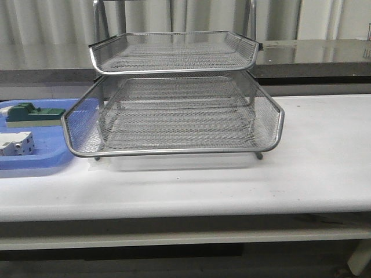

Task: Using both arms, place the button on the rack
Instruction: 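Lift the button and carry it toward the pulled-out middle tray, then lower the button onto the middle tray mesh and open the left gripper, then raise and withdraw the left gripper from the rack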

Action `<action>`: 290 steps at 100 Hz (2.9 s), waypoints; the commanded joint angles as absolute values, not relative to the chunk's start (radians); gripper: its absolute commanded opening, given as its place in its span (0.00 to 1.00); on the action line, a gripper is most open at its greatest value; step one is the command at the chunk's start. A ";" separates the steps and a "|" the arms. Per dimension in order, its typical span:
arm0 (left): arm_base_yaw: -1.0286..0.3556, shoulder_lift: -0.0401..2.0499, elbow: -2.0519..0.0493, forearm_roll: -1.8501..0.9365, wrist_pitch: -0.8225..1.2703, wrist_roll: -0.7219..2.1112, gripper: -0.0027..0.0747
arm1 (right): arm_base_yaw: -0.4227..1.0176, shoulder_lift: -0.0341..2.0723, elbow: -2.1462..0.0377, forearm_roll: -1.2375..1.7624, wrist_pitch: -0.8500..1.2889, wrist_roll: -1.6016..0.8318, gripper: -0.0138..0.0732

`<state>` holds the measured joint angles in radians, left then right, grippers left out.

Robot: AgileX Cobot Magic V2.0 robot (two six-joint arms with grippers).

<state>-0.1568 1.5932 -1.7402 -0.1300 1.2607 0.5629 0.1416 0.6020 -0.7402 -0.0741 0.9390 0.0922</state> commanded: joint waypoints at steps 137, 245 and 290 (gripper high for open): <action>-0.604 1.868 -1.637 -0.148 0.899 0.625 0.45 | 0.138 0.602 -0.776 -0.090 0.882 0.089 0.08; -0.604 1.839 -1.637 -0.158 0.934 0.625 0.83 | 0.138 0.602 -0.776 -0.090 0.882 0.089 0.08; -0.599 1.680 -1.637 -0.162 1.093 0.589 0.83 | 0.138 0.602 -0.776 -0.090 0.882 0.089 0.08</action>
